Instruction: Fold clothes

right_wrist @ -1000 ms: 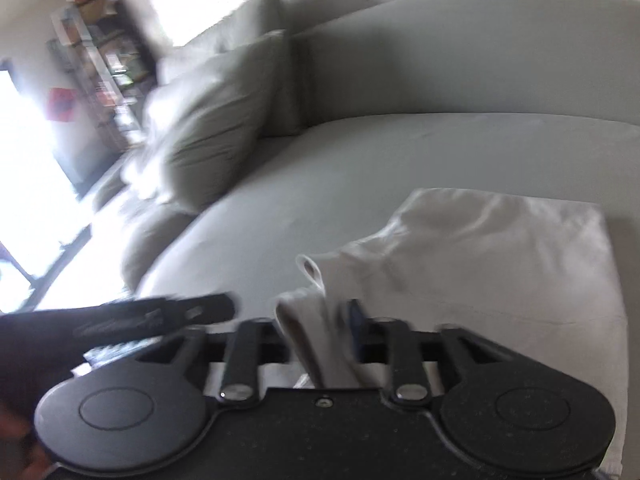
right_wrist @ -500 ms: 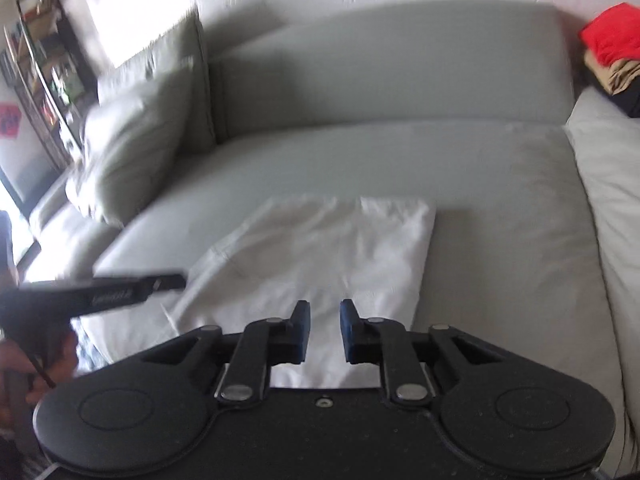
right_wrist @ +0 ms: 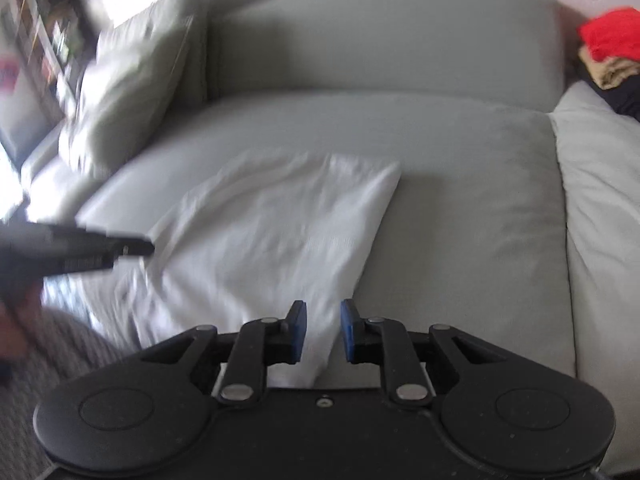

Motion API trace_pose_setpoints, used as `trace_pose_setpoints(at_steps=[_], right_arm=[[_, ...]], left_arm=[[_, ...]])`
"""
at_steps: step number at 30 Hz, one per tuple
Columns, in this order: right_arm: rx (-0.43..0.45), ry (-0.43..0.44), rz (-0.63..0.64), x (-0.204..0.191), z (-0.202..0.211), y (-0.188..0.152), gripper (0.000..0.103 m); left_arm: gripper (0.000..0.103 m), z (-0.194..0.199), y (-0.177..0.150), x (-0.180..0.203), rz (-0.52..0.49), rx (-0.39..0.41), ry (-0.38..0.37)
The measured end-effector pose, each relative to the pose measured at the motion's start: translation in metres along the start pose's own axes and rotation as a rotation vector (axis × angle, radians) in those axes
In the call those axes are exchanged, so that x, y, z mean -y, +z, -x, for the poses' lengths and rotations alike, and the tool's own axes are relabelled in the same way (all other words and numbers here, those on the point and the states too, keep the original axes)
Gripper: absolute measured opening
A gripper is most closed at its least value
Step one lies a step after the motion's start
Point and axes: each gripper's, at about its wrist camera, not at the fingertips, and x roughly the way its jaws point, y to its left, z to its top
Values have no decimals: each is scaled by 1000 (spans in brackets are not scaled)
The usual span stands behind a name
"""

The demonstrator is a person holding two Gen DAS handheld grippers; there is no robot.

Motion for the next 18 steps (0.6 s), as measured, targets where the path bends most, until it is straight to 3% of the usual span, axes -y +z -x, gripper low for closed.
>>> trace_pose_setpoints(at_steps=[5,9,11,13,15,18], right_arm=[[80,102,-227,24,-41,28,19],[21,305,-450,44,-101,34,18],[32,277,-531,59,-121,28,18],[98,214,-627,80,-133,19,0],[176,178,-721,103,-139,10,0],[211,110,-740,115,-132,17,2]], left_arm=[[13,-37,34,13,32,29,-60],[13,-89,46,17,52,-19,-115],[10,-112,41,5,117,-59,-110],[11,-123,38,-16,238,-66,-72],[11,-123,41,-31,285,-28,-18],[3,-112,44,-40,285,42,207]])
